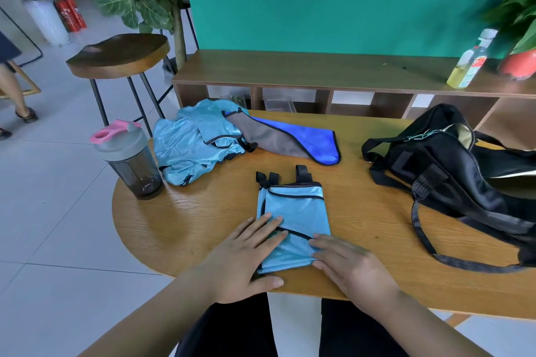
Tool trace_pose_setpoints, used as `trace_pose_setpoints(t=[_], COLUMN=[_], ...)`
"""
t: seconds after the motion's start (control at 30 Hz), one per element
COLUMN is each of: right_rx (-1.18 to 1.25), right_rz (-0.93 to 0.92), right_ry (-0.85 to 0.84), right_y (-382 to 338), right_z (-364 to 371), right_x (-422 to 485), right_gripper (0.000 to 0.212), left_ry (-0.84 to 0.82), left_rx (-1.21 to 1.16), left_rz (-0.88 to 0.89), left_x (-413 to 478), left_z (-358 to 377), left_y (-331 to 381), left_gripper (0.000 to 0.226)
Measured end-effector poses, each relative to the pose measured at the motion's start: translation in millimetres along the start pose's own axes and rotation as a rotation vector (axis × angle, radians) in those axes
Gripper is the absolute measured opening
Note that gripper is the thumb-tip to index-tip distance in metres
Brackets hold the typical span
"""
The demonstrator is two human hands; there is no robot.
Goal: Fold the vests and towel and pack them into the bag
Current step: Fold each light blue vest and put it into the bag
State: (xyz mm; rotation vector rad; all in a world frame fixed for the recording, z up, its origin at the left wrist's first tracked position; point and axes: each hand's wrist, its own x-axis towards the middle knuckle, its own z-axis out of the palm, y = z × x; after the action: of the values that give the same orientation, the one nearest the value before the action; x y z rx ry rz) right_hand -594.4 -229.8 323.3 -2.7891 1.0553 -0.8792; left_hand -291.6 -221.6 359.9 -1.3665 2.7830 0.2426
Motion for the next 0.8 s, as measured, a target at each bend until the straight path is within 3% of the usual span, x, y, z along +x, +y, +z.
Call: trace_pose_setpoints(t=[0.23, 0.3, 0.57, 0.67, 0.8], right_rx=[0.170, 0.174, 0.150, 0.115, 0.214], right_rz=[0.297, 0.367, 0.252, 0.219, 0.274], right_ry=[0.068, 0.083, -0.083, -0.150, -0.005], right_y=[-11.6, -13.7, -11.3, -11.8, -9.6], right_z=[-19.2, -24.7, -36.7, -33.8, -30.3], right_x=[11.5, 17.6, 14.0, -0.2, 0.6], right_gripper=[0.030, 0.033, 0.030, 0.057, 0.027], left_ry=[0.197, 0.221, 0.229, 0.208, 0.123], left_rx=[-0.136, -0.185, -0.194, -0.232, -0.240], left_rz=[-0.123, -0.166, -0.181, -0.169, -0.114], left_x=[-0.5, 1.5, 2.9, 3.6, 4.7], left_z=[7.5, 4.7, 3.0, -2.0, -17.6], left_y=[18.7, 27.1, 27.0, 23.1, 14.5], left_gripper=[0.059, 0.060, 0.051, 0.053, 0.055])
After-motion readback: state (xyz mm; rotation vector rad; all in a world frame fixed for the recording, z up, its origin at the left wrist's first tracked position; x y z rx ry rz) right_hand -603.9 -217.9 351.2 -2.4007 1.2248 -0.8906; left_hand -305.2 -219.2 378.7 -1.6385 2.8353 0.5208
